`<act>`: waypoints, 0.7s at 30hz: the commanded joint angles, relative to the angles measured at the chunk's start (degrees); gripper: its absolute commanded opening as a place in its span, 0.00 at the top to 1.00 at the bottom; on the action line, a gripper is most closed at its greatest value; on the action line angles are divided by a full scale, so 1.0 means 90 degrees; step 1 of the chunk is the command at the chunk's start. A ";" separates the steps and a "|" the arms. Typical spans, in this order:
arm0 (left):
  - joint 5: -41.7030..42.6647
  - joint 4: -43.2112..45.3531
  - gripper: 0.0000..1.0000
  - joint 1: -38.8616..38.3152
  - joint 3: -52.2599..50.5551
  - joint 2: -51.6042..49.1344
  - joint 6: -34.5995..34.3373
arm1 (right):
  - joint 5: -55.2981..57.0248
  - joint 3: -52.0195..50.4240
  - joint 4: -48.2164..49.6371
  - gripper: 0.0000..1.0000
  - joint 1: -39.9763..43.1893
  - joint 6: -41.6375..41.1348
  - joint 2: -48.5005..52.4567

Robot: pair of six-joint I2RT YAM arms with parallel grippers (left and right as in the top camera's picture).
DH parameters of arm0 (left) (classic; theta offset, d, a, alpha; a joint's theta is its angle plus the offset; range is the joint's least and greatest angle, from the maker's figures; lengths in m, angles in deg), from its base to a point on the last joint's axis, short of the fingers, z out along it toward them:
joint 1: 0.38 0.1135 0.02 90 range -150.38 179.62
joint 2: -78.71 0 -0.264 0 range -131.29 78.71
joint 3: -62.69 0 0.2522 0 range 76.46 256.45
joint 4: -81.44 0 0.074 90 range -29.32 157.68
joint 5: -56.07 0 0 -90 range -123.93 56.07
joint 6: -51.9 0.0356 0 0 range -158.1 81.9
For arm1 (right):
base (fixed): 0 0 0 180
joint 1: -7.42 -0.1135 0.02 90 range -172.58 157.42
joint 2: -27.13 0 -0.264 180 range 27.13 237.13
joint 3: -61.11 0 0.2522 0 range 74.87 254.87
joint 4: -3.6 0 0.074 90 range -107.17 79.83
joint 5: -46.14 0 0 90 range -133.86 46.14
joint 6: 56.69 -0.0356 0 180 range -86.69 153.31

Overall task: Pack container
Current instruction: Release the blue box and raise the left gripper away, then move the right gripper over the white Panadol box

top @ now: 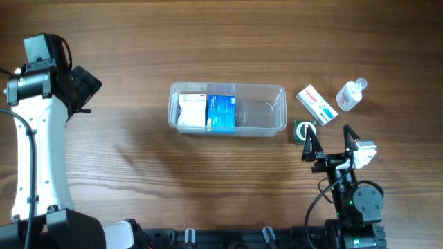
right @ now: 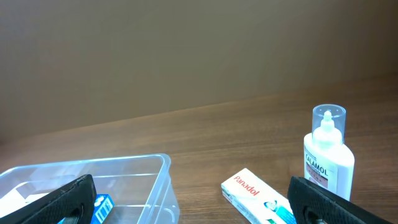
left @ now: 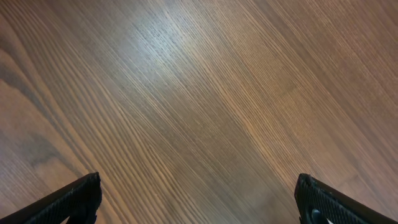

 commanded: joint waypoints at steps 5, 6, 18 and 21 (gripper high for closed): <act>0.0083 -0.0005 0.00 0.0029 0.0087 0.0083 0.0002 | 0.0087 -0.0010 0.0112 0.00 0.0032 -0.0279 -0.0010; 0.0083 -0.0005 0.00 0.0029 0.0087 0.0083 0.0002 | 0.0087 -0.0010 0.0046 0.00 0.0032 -0.0605 -0.0010; 0.0083 -0.0005 0.00 0.0029 0.0087 0.0083 0.0002 | -0.0272 0.1052 -0.0253 0.00 0.0032 -0.0549 0.0313; 0.0083 -0.0005 0.00 0.0029 0.0087 0.0083 0.0002 | -0.0051 0.2261 -0.0899 0.00 0.0034 -0.0551 0.1202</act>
